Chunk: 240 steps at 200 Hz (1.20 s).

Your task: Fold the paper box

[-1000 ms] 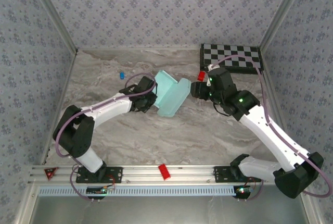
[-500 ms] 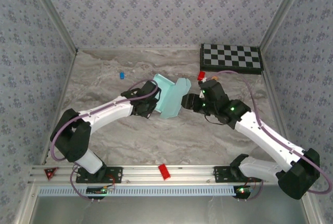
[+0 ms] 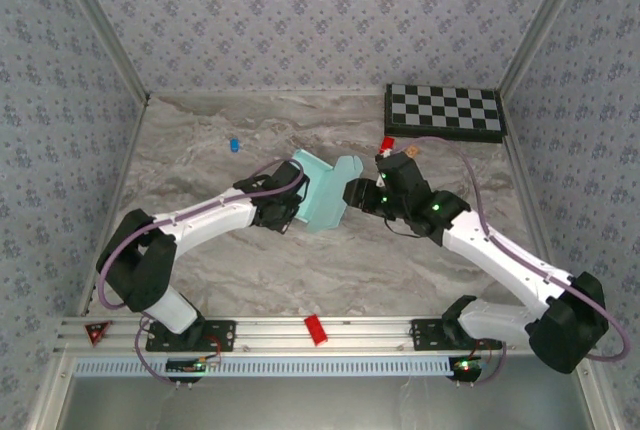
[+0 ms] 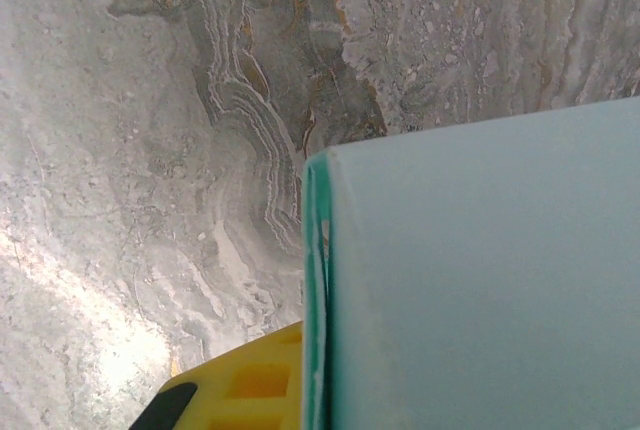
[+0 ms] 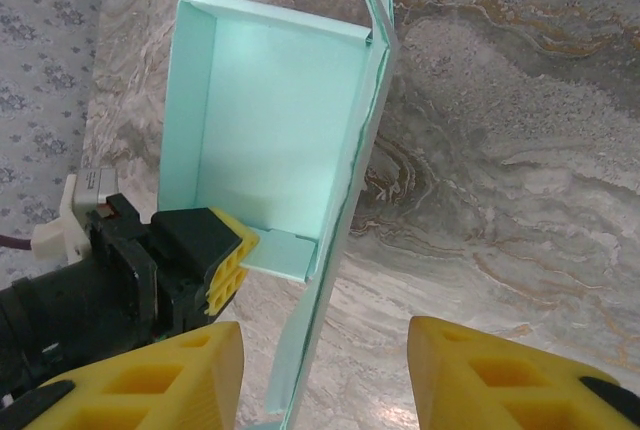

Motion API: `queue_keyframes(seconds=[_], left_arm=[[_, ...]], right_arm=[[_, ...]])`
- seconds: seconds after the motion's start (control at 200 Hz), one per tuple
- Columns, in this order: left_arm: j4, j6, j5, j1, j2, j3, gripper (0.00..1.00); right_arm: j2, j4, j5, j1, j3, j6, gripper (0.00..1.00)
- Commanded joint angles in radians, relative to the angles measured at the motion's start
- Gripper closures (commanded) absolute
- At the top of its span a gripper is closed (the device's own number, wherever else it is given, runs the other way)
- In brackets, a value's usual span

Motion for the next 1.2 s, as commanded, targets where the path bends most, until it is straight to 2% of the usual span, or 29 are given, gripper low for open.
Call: queue_keyframes(seconds=[0.0, 0.31, 0.575, 0.775, 0.915, 1.109, 1.194], left_arm=[[-0.02, -0.105, 0.008, -0.01, -0.031, -0.005, 1.0], [-0.005, -0.12, 0.019, -0.017, -0.028, -0.013, 1.0], [0.008, -0.135, 0.033, -0.018, -0.026, -0.026, 1.0], [0.025, -0.143, 0.047, -0.022, -0.02, -0.032, 1.0], [0.048, -0.143, 0.063, -0.021, -0.016, -0.042, 1.0], [0.062, -0.131, 0.089, -0.021, -0.001, -0.033, 0.89], [0.063, -0.123, 0.1, -0.021, 0.003, -0.031, 0.75]], right_arm=[[0.015, 0.036, 0.006, 0.013, -0.013, 0.03, 0.55], [0.052, 0.023, 0.041, 0.026, -0.012, 0.049, 0.7], [0.055, 0.003, 0.103, 0.038, -0.001, 0.073, 0.88], [0.071, -0.057, 0.165, 0.059, 0.046, 0.065, 0.96], [0.093, -0.107, 0.204, 0.072, 0.084, 0.058, 0.97], [0.12, -0.142, 0.238, 0.084, 0.12, 0.055, 0.98], [0.13, -0.158, 0.249, 0.087, 0.138, 0.055, 0.98]])
